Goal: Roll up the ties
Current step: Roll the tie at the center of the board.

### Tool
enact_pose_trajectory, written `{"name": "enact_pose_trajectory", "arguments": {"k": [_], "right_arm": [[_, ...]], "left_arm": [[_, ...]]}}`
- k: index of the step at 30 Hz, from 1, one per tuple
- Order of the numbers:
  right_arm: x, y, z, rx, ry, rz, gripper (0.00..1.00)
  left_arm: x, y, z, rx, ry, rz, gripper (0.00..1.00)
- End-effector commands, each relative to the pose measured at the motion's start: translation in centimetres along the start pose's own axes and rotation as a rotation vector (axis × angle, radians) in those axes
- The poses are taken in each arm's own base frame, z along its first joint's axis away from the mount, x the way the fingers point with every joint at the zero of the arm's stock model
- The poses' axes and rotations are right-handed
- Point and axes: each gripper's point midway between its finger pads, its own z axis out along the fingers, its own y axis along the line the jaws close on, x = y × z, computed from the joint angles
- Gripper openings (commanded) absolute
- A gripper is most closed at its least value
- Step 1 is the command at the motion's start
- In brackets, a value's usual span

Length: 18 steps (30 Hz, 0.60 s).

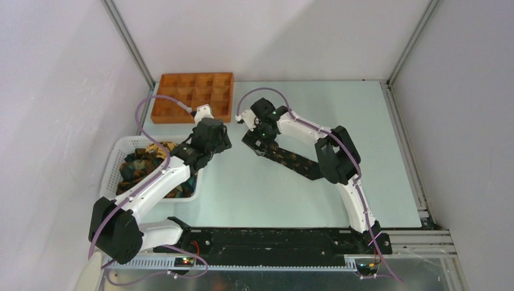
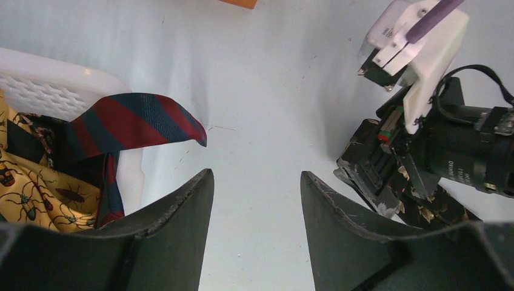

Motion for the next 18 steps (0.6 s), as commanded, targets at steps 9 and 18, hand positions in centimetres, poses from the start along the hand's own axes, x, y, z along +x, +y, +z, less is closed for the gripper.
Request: {"name": "enact_pose_trajectory", "arguments": {"k": [9,18], "right_arm": [[1.2,-0.1,1.1,0.006,0.027,-0.008,0.94],[1.9,0.2,1.3,0.013,0.005,0.003,0.70]], "left_arm": [[-1.0,-0.4,-0.1,0.022,-0.032,-0.040,0.61],[-1.0,-0.7,0.2,0.027,-0.023,-0.040,0.61]]}}
